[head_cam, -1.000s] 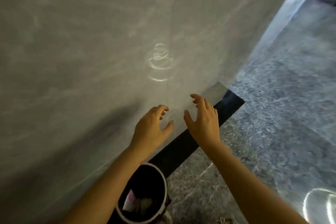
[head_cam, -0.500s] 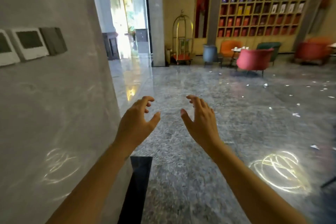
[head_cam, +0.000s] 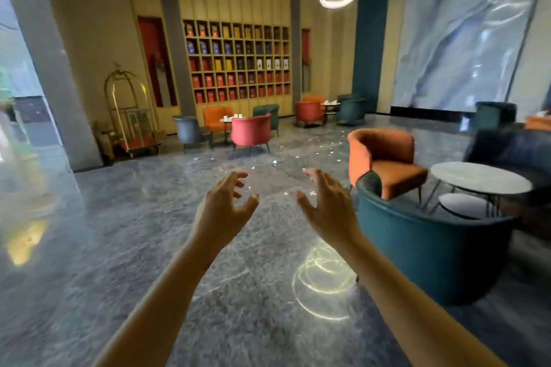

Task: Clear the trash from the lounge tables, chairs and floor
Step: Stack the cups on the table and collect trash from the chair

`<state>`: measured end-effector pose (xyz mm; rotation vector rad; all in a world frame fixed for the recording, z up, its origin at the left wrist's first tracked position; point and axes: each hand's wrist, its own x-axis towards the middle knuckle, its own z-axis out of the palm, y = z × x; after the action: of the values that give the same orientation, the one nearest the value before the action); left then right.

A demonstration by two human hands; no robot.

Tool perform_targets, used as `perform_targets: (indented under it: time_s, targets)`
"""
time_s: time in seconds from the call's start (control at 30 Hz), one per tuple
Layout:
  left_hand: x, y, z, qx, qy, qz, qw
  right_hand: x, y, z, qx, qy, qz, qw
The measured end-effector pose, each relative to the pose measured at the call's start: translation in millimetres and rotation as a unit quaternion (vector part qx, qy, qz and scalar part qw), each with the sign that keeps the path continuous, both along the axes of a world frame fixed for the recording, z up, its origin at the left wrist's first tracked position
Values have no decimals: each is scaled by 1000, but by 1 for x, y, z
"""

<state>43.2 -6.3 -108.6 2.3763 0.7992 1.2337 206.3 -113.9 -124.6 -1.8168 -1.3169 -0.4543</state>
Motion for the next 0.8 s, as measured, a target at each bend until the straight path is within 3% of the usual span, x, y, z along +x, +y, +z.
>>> perform_targets:
  time_s: [0.23,0.43,0.63,0.8]
  targets:
    - [140,5,-23,-33,0,-135,990,113,-46,-9,-35,6,-162,986]
    - [228,39,-53,-56,21,-218,974,180,-41,-30,-71,21,-240,968]
    - [298,117,-58,-60,43,-258,963,228,29,-35,-94,19,-285,954]
    - [335,214,-44,-59,45,-265,962,264,144,-21,-102,6,-274,956]
